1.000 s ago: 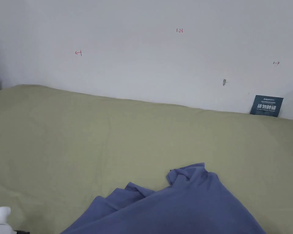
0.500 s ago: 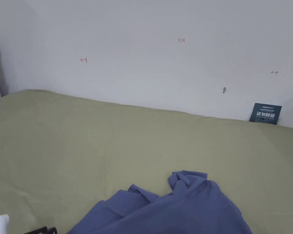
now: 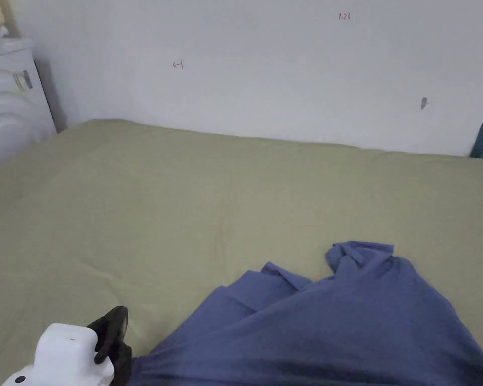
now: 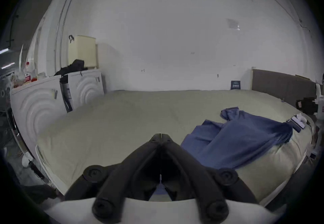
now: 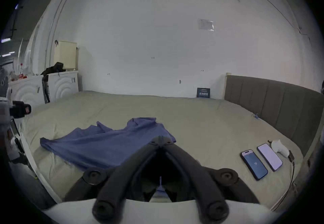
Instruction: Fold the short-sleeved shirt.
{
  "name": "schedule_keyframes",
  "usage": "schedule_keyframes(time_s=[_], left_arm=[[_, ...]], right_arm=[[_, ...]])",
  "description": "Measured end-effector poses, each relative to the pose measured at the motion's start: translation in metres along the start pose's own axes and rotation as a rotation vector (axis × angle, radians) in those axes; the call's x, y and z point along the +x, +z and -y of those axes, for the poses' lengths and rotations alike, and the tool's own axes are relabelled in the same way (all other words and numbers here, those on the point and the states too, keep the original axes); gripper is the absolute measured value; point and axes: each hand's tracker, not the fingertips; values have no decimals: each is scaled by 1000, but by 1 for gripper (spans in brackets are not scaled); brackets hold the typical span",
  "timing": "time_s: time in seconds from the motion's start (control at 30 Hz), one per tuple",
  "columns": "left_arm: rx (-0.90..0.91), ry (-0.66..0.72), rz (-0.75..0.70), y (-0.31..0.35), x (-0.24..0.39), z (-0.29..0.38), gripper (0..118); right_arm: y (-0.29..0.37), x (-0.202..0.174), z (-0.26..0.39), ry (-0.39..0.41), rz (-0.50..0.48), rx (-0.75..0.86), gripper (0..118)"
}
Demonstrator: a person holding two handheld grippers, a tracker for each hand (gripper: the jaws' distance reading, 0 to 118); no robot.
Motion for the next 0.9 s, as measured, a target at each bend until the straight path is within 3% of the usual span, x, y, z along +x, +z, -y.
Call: schedule_keyframes(time_s=[0.1,0.13,0.17,0.2,0.23,0.27,0.3,0.43,0.47,0.5,0.53,0.6,0.77,0.9], left_arm=[[-99,41,1,-12,-13,0,1],[-118,55,6,-18,-18,2,7],[-168,70,23,-26,-23,3,24],[-245,89,49,-36,-26,6,62],[-318,110,76,-47,-27,6,89],[-387,124,97,-58,-28,12,101],[-408,132,139,-69,-30,18,102],[-639,90,143,-109,-18,36,98],[-690,71,139,-115,-15,40,90],[-683,52,118,-118,-11,39,52],[-626,42,128,-114,-10,40,5],[-546,14,134,-112,-1,40,2],[-591,-9,137,-116,2,42,2],[-606,43,142,-118,-5,44,2]], right_arm=[[-1,0,0,-2,-17,-4,0],[-2,1,-2,13,-18,-5,0],[-4,1,-4,21,-19,-8,0],[-5,3,-6,21,-19,-11,0],[-7,3,-7,22,-17,-14,0],[-9,7,-7,19,-18,-17,0],[-11,9,-9,13,-22,-22,0],[-18,13,-15,19,-31,-51,0],[-22,14,-17,26,-38,-60,0],[-27,15,-20,41,-44,-76,0],[-34,17,-23,61,-56,-90,0],[-58,21,-35,93,-102,-134,0],[-169,23,-84,145,-235,-249,0],[-304,8,-107,338,-374,-518,0]])
